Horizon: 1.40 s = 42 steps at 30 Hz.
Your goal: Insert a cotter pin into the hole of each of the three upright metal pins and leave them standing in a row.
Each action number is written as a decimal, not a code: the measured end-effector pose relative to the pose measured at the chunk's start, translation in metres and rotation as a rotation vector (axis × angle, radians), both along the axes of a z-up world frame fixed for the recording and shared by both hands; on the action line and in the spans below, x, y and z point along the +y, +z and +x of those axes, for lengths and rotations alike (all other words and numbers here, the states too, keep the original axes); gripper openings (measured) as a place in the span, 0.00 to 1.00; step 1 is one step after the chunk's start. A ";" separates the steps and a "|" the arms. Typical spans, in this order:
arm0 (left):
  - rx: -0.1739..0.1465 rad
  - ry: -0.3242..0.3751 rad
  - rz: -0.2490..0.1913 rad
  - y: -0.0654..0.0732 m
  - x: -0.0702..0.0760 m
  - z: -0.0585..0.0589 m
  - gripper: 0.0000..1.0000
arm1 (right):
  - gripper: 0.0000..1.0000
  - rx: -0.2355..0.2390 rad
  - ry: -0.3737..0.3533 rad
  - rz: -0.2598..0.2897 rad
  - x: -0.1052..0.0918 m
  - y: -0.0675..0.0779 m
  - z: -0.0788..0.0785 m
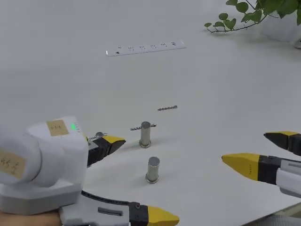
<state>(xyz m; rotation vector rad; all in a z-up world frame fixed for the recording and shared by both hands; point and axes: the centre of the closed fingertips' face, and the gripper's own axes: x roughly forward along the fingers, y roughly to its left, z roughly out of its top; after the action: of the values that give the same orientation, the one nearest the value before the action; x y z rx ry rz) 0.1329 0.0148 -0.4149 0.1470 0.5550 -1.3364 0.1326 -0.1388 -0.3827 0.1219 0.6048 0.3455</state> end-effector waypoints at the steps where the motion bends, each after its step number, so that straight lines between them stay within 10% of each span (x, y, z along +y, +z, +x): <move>1: 0.005 -0.004 0.010 -0.002 0.003 -0.003 0.99 | 0.75 0.002 0.003 -0.006 -0.002 0.000 0.001; 11: 0.024 0.018 0.035 -0.010 0.009 -0.020 0.99 | 0.73 0.056 0.103 -0.152 -0.021 0.002 0.013; 23: 0.044 0.049 0.009 -0.008 0.004 -0.026 0.99 | 0.64 0.173 0.419 -0.325 -0.011 0.000 0.030; 42: 0.052 0.126 -0.009 -0.006 0.014 -0.019 0.99 | 0.45 0.205 0.679 -0.535 0.010 -0.012 0.099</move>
<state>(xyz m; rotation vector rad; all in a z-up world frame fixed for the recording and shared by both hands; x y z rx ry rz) 0.1142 0.0292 -0.4209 0.0686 0.5930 -1.2223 0.2319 -0.1293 -0.3948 -0.5824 0.9169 0.8186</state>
